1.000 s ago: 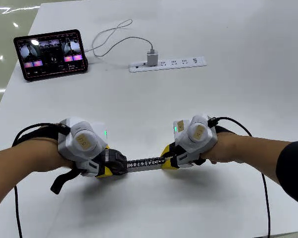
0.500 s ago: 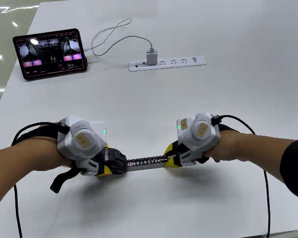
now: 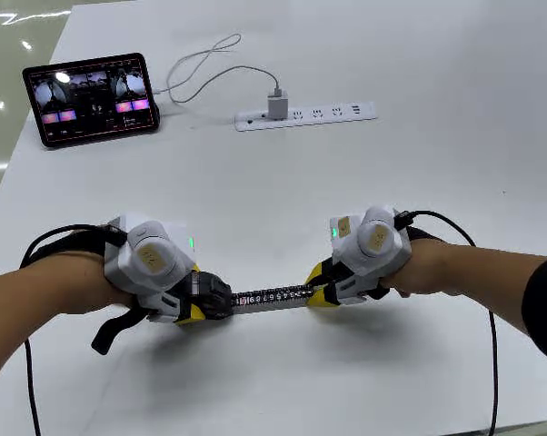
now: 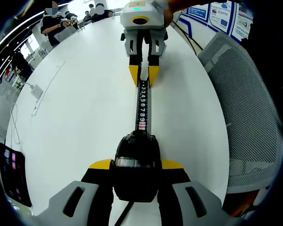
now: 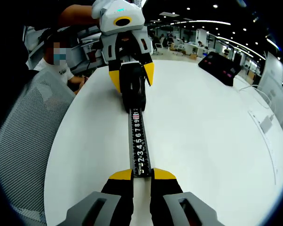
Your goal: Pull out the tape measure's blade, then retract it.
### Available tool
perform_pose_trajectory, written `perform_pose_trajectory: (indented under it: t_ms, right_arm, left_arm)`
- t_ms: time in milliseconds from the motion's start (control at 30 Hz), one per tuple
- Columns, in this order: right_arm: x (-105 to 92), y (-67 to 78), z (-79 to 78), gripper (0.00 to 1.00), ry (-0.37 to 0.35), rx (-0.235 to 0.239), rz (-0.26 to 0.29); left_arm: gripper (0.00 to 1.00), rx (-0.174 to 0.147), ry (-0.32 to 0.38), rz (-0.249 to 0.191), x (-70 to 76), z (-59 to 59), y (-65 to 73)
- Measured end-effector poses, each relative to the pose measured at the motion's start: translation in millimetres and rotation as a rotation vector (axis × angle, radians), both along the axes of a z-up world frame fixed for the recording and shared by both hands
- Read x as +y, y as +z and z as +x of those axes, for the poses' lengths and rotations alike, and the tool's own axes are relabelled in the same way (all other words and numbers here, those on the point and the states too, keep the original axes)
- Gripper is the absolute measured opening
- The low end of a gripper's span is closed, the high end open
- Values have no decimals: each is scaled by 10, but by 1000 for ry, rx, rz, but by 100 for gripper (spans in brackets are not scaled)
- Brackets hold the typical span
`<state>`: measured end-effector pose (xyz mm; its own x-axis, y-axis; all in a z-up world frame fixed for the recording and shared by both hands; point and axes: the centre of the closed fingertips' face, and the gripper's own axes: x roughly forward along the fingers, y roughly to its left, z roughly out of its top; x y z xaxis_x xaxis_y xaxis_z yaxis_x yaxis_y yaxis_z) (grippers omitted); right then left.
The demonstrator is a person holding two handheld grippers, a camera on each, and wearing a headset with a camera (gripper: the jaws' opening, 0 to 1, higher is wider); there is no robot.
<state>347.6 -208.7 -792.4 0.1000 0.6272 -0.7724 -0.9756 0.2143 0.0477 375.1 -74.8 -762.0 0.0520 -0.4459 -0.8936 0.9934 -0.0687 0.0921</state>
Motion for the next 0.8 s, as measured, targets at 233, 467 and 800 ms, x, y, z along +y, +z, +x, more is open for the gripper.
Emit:
perform_pose_trajectory:
  t_ms: [233,467,800]
  right_arm:
    - [-37,5,-3,8,-4,3,0]
    - [-83,8,-11,8,-8,2,-5]
    - [-156,12,-13,8,-8,-1,1]
  left_arm:
    - [30,0,1,0,-4,1,-1]
    - [30,1,1,-2,-2,0,-2]
    - [30,0,3,-4,-2,-2,-1]
